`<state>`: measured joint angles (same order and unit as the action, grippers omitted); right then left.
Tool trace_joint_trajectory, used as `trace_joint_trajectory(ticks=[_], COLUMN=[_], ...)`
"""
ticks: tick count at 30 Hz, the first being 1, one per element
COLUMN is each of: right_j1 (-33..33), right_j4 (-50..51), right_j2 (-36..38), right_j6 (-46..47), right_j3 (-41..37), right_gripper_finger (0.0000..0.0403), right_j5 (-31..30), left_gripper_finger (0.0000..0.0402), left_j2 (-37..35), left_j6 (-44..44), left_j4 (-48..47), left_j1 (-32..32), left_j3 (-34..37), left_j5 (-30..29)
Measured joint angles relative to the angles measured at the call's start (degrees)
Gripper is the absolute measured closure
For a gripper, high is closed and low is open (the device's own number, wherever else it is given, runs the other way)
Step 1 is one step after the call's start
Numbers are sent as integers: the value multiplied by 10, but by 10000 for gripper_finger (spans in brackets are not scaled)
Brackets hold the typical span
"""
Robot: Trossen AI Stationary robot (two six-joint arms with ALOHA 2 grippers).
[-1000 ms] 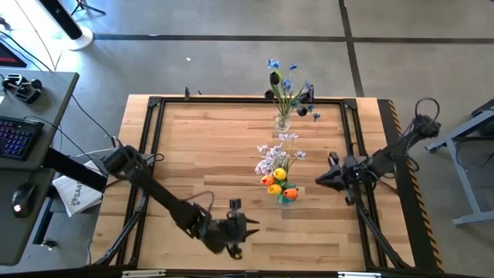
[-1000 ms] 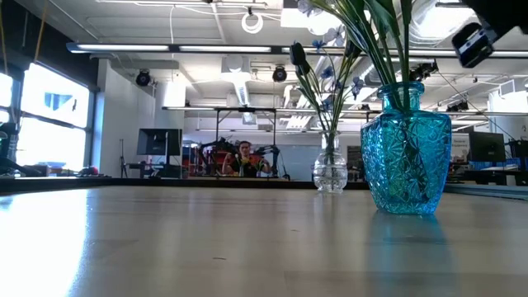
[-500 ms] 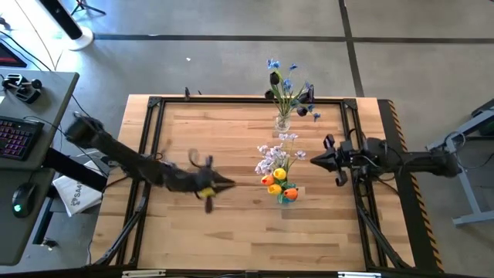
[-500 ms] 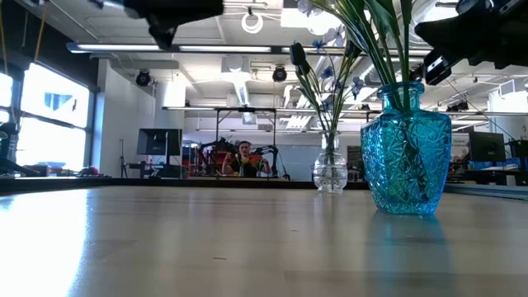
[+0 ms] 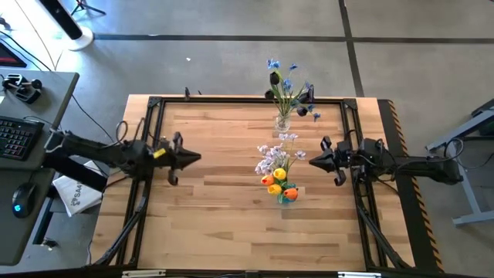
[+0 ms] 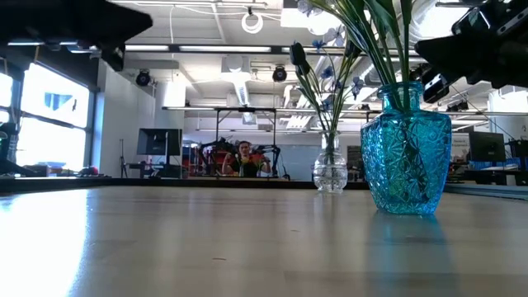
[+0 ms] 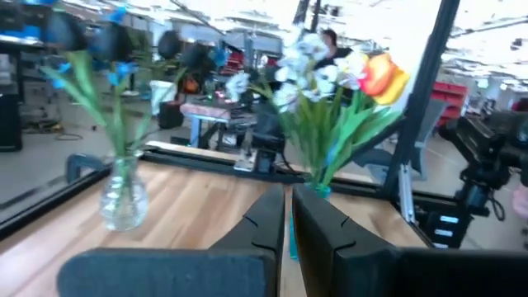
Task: Sort flowers into vase by color
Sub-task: Return to Home Position
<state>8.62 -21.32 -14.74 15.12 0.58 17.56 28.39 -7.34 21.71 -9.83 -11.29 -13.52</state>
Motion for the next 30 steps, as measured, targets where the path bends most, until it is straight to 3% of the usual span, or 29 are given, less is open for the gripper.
trace_joint_trajectory(ticks=[12, 20, 25, 30], right_j1=[4, 18, 25, 15], right_j4=[45, 64, 94, 122], right_j2=[0, 17, 81, 147], right_j6=[-34, -7, 26, 21], right_j3=[0, 0, 0, 0], right_gripper_finger=[403, 403, 403, 403], right_j5=[-6, -4, 38, 8], left_gripper_finger=[388, 388, 388, 388], left_j2=[-276, -279, -282, -282], left_j6=[-7, -45, -46, -50], left_j4=[-144, -193, -194, -193], left_j1=[40, 41, 41, 41], left_j3=[93, 106, 106, 106], left_j5=[1, 11, 16, 16])
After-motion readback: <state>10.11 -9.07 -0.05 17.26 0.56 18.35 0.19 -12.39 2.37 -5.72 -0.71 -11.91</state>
